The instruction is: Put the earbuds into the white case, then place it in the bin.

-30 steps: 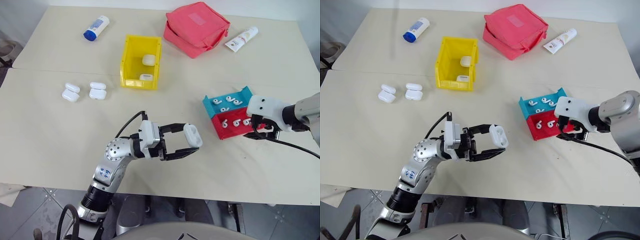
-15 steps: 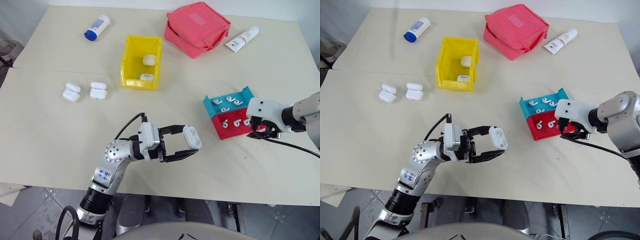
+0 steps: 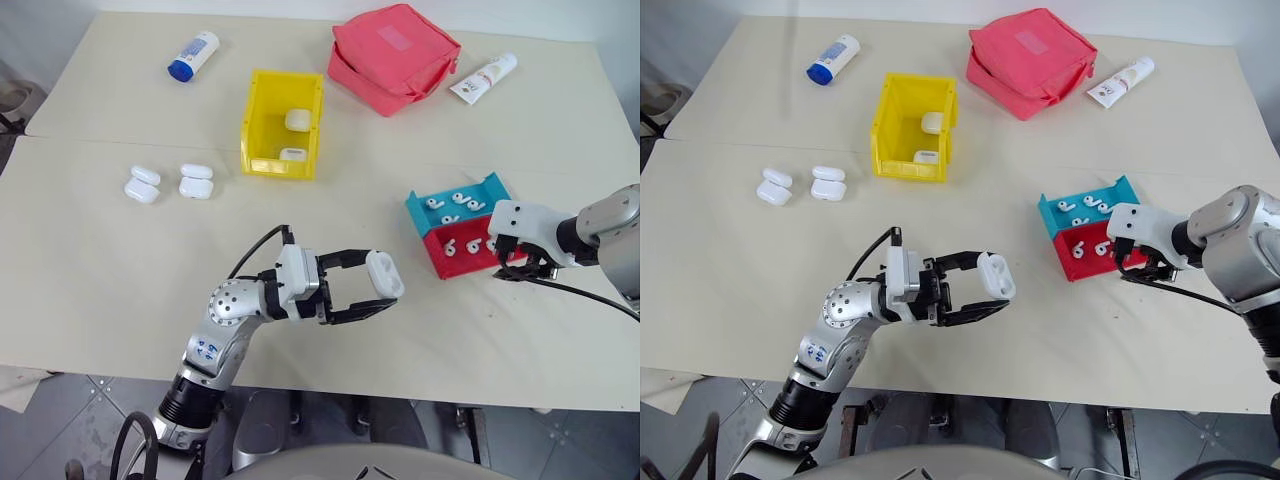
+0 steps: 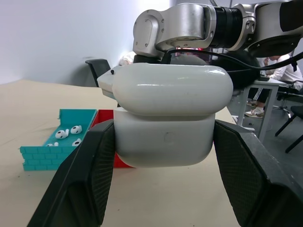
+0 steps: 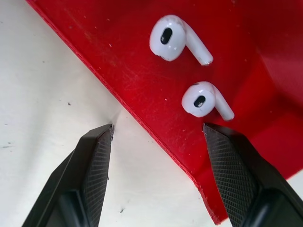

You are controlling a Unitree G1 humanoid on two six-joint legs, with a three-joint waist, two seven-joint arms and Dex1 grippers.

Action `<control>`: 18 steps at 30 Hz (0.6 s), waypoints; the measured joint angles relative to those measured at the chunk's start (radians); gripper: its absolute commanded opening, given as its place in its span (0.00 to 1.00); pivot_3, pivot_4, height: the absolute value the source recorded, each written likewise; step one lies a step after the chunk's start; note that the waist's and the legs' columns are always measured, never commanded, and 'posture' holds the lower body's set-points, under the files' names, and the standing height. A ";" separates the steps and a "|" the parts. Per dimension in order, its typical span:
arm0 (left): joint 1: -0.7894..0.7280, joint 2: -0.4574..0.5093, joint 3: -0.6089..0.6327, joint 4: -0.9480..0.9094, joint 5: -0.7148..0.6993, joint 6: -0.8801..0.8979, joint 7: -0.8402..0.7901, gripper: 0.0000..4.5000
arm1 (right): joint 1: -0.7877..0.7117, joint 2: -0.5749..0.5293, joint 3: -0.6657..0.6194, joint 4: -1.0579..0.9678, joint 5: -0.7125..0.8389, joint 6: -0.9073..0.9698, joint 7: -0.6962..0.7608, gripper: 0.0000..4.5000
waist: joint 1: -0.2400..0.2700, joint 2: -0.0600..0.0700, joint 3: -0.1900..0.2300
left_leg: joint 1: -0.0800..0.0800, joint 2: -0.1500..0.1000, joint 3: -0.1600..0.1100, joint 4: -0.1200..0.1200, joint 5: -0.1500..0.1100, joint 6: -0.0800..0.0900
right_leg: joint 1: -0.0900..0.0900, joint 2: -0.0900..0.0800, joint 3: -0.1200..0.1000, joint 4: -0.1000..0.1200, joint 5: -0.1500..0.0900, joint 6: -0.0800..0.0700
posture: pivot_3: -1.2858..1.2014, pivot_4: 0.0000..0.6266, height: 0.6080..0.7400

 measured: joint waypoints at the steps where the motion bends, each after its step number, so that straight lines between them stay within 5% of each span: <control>1: 0.001 0.001 0.000 -0.001 0.000 0.000 0.002 0.62 | -0.001 0.001 0.000 0.000 -0.001 0.000 0.002 0.69 | 0.000 0.000 0.000 | 0.000 0.000 0.000 0.000 0.000 0.000 | 0.000 0.000 0.000 0.000 0.000 0.000 | 0.52 0.24 1.00; 18: 0.000 0.001 0.000 -0.002 0.000 0.000 0.006 0.62 | -0.002 0.014 -0.002 -0.037 0.019 0.016 0.036 0.69 | 0.000 0.000 0.000 | 0.000 0.000 0.000 0.000 0.000 0.000 | 0.000 0.000 0.000 0.000 0.000 0.000 | 0.52 0.24 1.00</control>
